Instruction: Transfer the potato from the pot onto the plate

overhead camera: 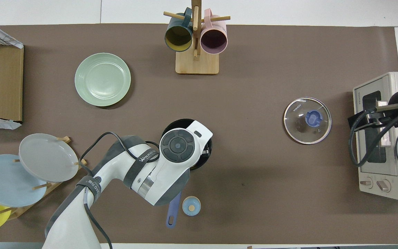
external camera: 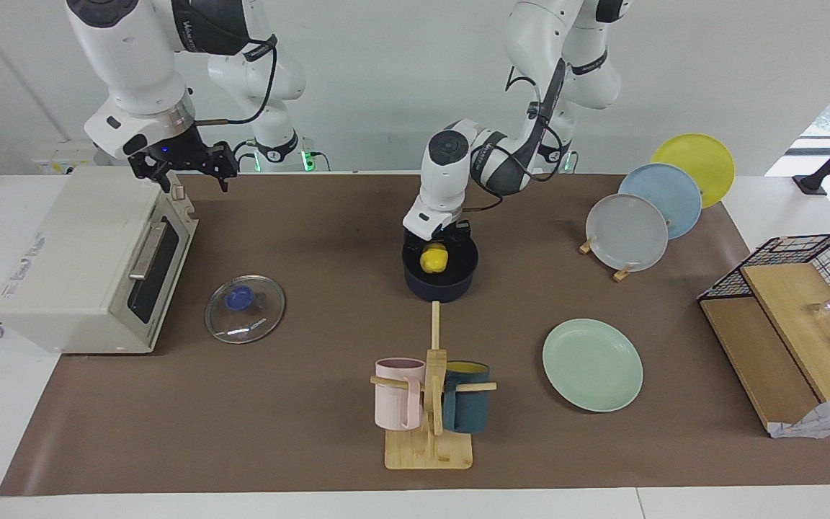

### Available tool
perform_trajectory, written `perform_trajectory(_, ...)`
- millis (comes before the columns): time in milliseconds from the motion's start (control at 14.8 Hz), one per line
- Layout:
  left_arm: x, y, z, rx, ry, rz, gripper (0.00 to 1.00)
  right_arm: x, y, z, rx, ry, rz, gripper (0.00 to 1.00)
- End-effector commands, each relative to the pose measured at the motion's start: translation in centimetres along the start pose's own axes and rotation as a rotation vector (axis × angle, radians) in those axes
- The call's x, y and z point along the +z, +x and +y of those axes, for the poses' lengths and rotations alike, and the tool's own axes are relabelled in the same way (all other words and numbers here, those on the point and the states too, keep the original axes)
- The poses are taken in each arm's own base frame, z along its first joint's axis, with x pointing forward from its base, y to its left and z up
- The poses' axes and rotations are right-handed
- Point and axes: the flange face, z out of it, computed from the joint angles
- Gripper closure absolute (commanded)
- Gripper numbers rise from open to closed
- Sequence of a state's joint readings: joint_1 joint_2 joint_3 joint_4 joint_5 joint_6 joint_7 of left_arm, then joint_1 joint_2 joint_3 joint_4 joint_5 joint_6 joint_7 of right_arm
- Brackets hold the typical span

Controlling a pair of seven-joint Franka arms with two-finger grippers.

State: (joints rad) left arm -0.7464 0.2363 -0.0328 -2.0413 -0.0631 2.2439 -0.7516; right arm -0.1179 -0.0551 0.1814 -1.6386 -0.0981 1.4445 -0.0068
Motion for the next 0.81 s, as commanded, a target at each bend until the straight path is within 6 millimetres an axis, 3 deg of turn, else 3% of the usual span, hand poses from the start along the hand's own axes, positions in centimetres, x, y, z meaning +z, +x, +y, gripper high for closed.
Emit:
perform_trajectory(0,1.0,-0.1,-0.8,0.004,0.001,-0.015,0.83,-0.9,-1.6,1.6,0.043,0.049,0.001,0.00)
perform_trajectory(67,0.9,-0.1,-0.8,0.005,0.001,-0.015,0.97,-0.3,-1.6,2.4,0.056,0.067,-0.002,0.00)
perform_trajectory(135,0.9,0.0,-0.8,0.005,0.000,-0.015,1.00,0.2,-1.6,2.8,0.060,0.074,0.000,0.00)
perform_trajectory(337,0.3,0.6,-1.0,-0.006,-0.008,-0.008,1.00,0.4,-0.5,3.5,0.048,0.075,-0.004,0.00)
perform_trajectory(472,-0.4,0.9,-1.3,-0.013,-0.011,-0.005,1.00,0.5,-0.8,3.2,0.044,0.079,-0.025,0.00)
perform_trajectory(606,-2.2,2.5,-2.0,-0.045,-0.018,-0.015,1.00,0.4,-1.0,3.0,0.041,0.078,-0.028,0.00)
perform_trajectory(741,-5.4,3.5,-1.6,-0.067,-0.045,-0.027,1.00,0.6,-0.9,3.0,0.049,0.078,-0.027,0.00)
